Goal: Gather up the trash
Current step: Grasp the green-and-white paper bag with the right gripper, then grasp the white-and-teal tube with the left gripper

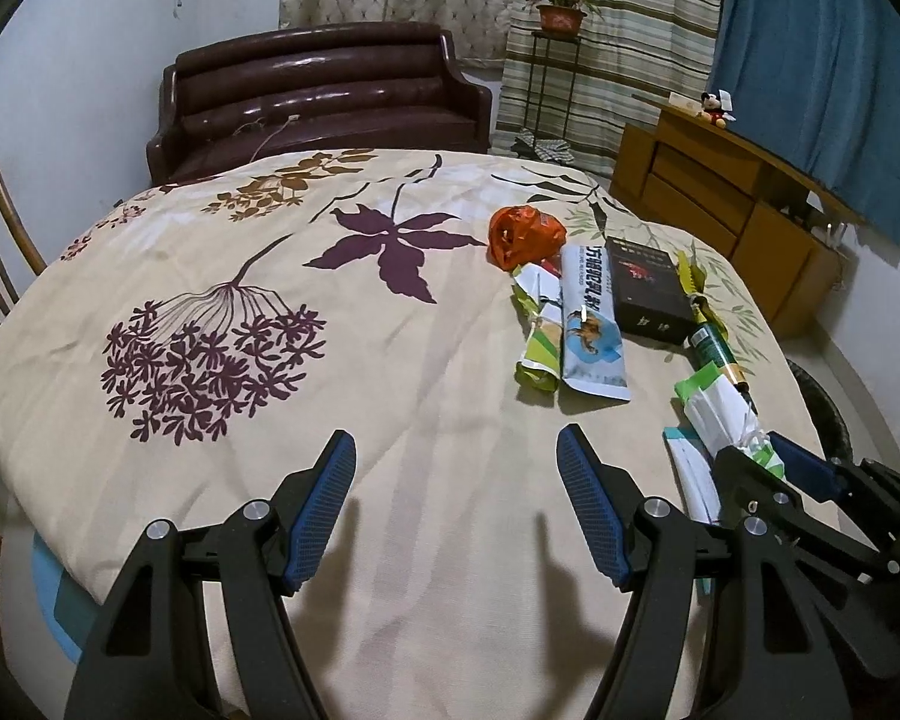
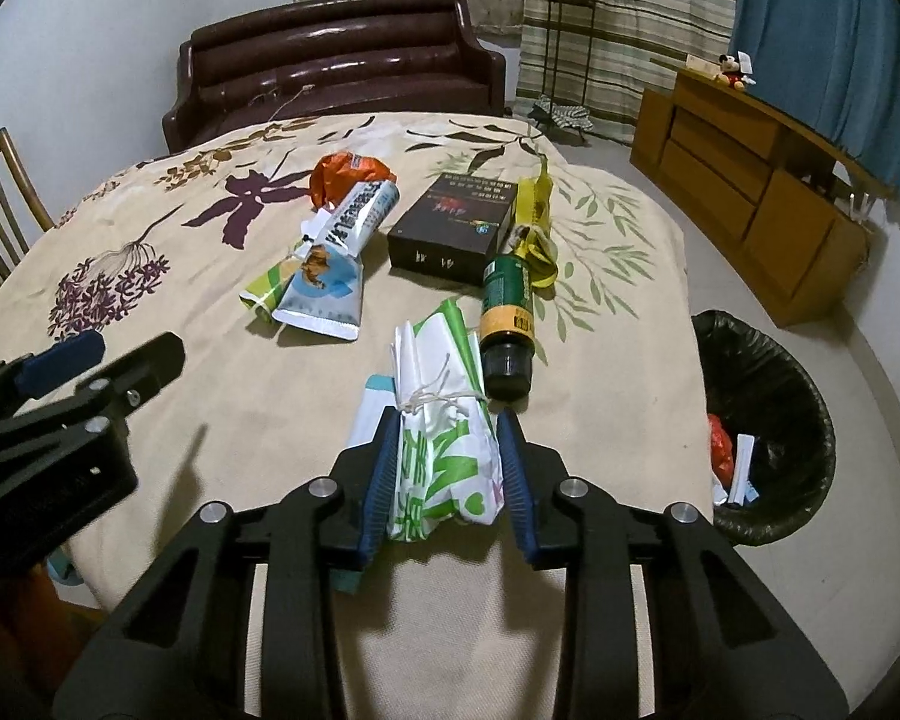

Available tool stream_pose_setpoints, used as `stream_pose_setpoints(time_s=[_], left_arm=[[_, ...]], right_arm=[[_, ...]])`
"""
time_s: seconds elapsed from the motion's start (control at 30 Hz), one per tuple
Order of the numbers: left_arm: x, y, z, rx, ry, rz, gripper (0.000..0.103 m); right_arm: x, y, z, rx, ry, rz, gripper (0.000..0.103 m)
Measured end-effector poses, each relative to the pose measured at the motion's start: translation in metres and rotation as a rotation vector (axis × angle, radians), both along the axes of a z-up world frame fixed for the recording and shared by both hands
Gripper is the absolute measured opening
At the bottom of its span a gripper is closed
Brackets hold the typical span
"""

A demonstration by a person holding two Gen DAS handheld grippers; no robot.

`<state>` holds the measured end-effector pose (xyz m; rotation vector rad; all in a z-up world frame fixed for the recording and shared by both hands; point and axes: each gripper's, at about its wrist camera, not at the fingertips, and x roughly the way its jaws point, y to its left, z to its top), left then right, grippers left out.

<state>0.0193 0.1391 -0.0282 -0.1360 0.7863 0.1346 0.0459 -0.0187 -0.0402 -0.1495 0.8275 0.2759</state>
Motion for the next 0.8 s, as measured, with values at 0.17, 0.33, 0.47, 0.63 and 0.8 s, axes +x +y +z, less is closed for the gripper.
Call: stream_pose_setpoints(time_s=[0.17,0.33,0.47,0.63,0.8], left_arm=[[0.001,-0.01,0.002,0.004,-0.003,-0.02,0.068],[0.002,-0.026,0.004,0.008,-0.003,-0.049,0.068],[0.004,-0.04,0.004,0.008,0.002,-0.075,0.068],[0.007,-0.06,0.001,0.003,0.017,-0.11,0.068],[0.009,-0.077,-0.008,0.014,0.039,-0.14,0.068]], right_arm=[[-0.005,-0.006,0.012,0.017,-0.027,-0.001,0.032],[-0.009,-0.021,0.022,0.03,-0.052,-0.022,0.032],[-0.01,-0.037,0.025,0.029,-0.069,-0.048,0.032],[-0.011,-0.057,0.025,0.032,-0.071,-0.078,0.032],[-0.012,-0.073,0.023,0.041,-0.071,-0.101,0.032]])
